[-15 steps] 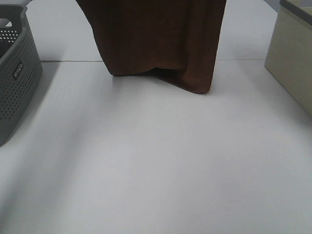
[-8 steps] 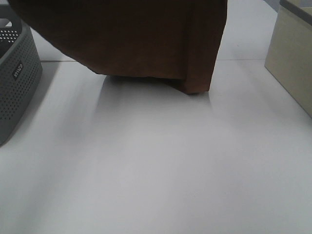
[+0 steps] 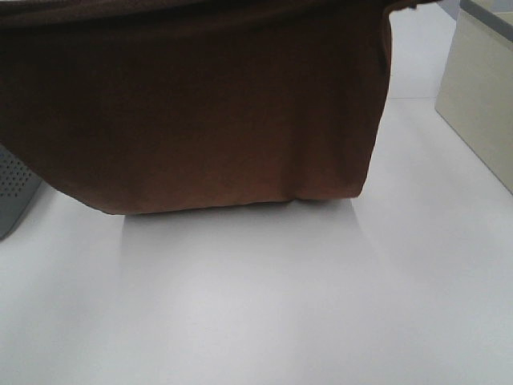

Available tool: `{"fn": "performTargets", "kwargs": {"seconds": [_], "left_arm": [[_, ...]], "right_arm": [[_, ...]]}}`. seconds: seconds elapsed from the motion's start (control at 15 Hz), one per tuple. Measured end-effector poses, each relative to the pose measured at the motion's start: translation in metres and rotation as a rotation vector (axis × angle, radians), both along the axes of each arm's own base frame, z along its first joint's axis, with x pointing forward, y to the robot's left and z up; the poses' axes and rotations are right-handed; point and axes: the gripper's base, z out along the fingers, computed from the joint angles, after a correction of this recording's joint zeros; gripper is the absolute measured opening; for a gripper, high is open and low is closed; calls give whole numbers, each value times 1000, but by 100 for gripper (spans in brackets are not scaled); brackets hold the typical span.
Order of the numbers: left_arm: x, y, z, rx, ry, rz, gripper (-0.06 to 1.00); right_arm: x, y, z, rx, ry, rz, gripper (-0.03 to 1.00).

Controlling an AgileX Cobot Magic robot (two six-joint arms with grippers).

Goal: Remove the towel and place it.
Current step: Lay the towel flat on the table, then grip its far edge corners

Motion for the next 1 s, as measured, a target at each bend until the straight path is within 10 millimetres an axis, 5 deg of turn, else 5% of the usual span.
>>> {"fn": "performTargets", "kwargs": {"seconds": [0.27, 1.0], "left_arm": [[-25, 1, -23, -48, 74, -27, 0], [-71, -9, -126, -174, 457, -177, 0]], "right_arm": [[-25, -8, -26, -13, 94, -12, 1], [-102, -35, -104, -64, 329, -30, 1]]}}
